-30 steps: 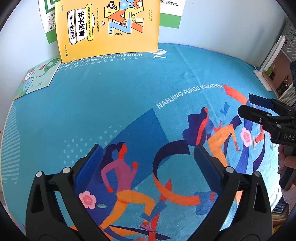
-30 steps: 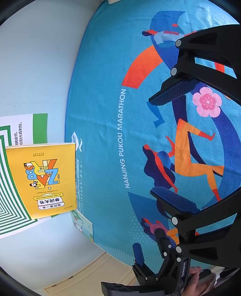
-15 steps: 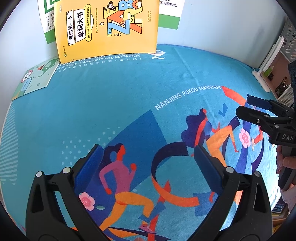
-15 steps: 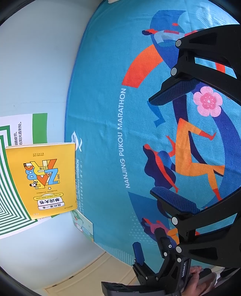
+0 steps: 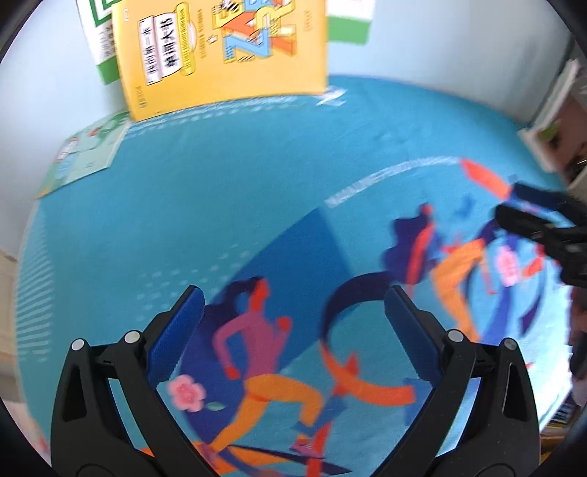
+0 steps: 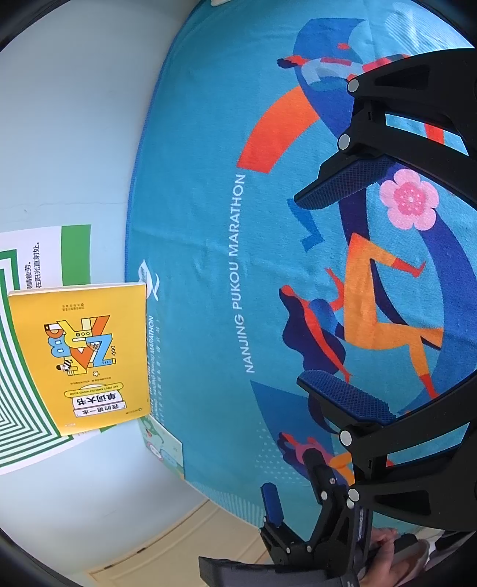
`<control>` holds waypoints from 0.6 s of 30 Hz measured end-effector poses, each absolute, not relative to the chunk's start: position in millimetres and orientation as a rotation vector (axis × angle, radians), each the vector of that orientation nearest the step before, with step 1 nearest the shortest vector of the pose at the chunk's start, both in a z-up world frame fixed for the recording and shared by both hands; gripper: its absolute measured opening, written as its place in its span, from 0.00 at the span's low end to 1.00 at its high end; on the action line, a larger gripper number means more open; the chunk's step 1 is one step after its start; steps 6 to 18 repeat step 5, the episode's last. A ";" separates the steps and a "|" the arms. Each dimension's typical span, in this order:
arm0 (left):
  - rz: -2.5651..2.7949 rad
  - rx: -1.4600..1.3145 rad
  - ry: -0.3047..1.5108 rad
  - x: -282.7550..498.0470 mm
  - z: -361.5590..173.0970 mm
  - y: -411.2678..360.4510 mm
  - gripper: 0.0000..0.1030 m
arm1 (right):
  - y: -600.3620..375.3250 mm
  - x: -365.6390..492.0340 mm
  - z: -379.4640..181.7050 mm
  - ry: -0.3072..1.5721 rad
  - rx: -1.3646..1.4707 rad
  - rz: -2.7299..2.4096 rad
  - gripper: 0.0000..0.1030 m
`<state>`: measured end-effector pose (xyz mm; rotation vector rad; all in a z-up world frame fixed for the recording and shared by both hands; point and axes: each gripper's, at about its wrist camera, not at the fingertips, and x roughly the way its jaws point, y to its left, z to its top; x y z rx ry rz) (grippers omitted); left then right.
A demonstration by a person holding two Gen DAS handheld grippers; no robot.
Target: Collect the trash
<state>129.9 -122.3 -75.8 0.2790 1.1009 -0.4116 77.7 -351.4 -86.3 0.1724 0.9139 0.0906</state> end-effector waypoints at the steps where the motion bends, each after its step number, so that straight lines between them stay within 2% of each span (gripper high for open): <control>1: -0.434 0.287 1.107 129.8 -76.8 -124.0 0.93 | -351.5 77.7 -86.2 0.913 0.173 0.092 0.86; 18: -0.439 0.295 1.094 127.6 -75.6 -124.5 0.93 | -351.6 77.9 -86.1 0.912 0.170 0.093 0.86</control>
